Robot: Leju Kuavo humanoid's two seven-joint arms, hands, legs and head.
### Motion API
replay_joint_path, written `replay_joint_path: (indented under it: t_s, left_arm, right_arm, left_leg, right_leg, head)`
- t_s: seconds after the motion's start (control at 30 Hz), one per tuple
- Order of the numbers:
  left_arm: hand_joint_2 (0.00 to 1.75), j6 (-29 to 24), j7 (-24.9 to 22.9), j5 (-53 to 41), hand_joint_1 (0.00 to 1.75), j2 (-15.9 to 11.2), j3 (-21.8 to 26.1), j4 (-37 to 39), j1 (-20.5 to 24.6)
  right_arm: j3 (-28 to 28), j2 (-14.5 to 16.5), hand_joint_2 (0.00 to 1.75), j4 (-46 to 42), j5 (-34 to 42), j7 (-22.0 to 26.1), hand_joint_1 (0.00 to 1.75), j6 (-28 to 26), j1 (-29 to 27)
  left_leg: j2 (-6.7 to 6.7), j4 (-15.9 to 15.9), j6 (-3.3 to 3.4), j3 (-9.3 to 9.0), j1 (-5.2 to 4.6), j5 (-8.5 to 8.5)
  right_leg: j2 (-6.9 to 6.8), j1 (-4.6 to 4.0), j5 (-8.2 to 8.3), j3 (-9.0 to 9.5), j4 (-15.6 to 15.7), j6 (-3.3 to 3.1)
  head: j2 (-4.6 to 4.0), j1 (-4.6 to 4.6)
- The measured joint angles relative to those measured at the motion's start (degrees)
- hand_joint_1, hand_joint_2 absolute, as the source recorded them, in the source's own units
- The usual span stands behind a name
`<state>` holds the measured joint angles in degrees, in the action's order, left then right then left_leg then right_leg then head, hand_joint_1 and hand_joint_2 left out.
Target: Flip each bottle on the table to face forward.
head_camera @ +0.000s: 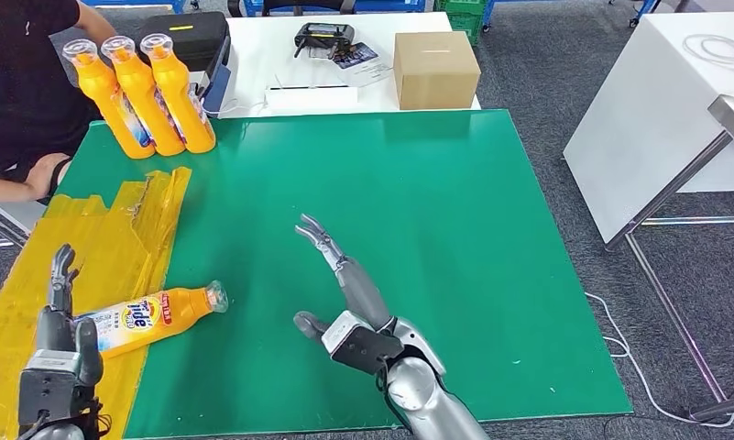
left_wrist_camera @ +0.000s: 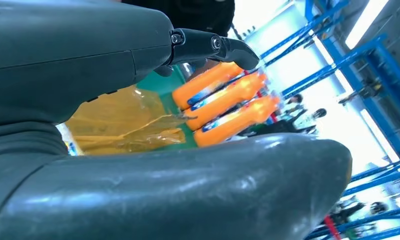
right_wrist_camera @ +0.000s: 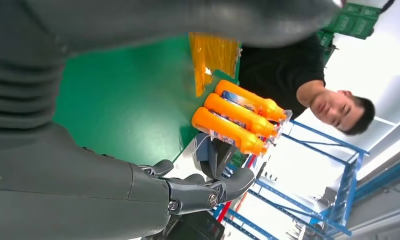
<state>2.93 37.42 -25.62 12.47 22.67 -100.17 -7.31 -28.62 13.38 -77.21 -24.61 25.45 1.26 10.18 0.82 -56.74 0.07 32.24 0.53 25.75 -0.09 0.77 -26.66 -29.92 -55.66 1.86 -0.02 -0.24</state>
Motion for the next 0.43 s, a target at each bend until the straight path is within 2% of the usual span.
replay_joint_path:
  t_s: [0.2,0.33,0.43]
  left_arm:
    - [0.00,4.2,2.6,9.9,0.00,4.1,0.4,-6.4,-3.6]
    - [0.00,7.8,2.8,20.0,0.00,5.9,-3.8,-11.0,-8.8]
    - [0.00,8.3,2.8,23.1,0.00,6.5,-7.5,-13.3,-12.4]
  right_arm:
    - [1.2,0.8,0.00,-3.5,-0.3,3.8,0.00,-1.1,-4.1]
    - [1.7,1.8,0.00,-5.6,-0.2,7.2,0.00,-4.5,-7.1]
    - [2.0,2.2,0.00,-7.0,-0.3,8.6,0.00,-7.6,-8.7]
  left_leg:
    - [-0.01,0.0,0.01,0.06,-0.03,0.02]
    - [-0.14,0.0,0.05,0.09,-0.06,0.09]
    - [-0.16,0.0,0.06,0.10,-0.06,0.10]
  right_leg:
    - [0.01,0.02,-0.01,-0.05,0.0,0.01]
    - [0.03,0.03,-0.02,-0.14,0.0,0.01]
    - [0.03,0.04,-0.02,-0.15,0.1,0.00]
  head:
    - [0.00,0.01]
    - [0.00,-0.01]
    - [0.00,0.00]
